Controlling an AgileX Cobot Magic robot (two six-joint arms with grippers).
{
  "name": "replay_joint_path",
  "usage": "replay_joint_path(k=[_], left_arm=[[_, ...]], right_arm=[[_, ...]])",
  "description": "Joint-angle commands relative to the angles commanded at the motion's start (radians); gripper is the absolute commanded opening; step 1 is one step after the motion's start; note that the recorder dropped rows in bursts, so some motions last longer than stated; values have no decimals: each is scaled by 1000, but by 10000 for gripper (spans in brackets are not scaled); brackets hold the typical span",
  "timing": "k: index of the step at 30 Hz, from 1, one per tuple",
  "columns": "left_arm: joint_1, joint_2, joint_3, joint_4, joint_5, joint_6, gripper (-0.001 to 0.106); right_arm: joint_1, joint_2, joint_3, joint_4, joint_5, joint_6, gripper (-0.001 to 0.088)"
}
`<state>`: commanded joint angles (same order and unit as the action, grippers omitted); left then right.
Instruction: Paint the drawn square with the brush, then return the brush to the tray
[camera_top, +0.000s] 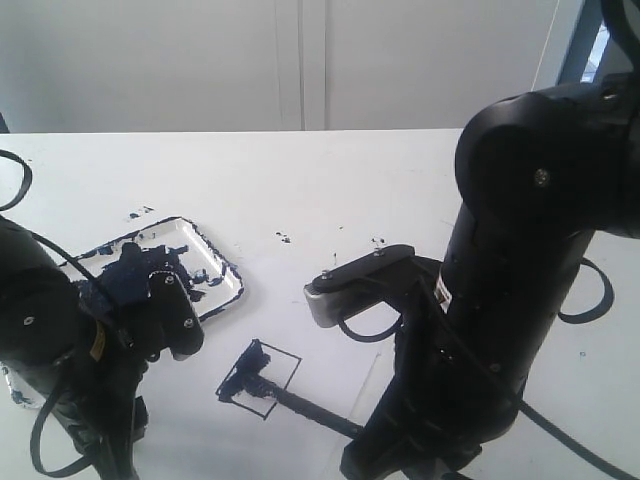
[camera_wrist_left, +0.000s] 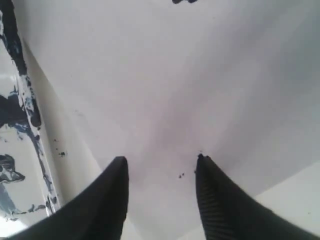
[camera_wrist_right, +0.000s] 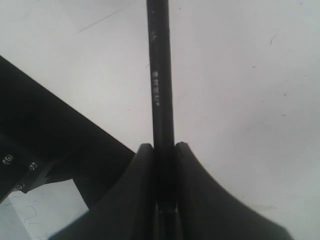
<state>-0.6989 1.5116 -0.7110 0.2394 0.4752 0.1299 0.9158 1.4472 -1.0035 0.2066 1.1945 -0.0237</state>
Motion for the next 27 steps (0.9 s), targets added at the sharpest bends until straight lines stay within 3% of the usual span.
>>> replay_joint_path(k=[7, 10, 12, 14, 27], left_arm=[[0, -106, 0, 45, 22, 0, 483], [0, -145, 0, -12, -5, -46, 483], [0, -143, 0, -128, -46, -47, 483], [0, -132, 0, -154, -65, -47, 483], [-2, -13, 0, -209, -67, -37, 483]], right_arm=[[0, 0, 0, 0, 0, 0, 0], [0, 0, 0, 0, 0, 5, 0], [0, 0, 0, 0, -5, 6, 0], [0, 0, 0, 0, -6, 6, 0], [0, 0, 0, 0, -17, 6, 0]])
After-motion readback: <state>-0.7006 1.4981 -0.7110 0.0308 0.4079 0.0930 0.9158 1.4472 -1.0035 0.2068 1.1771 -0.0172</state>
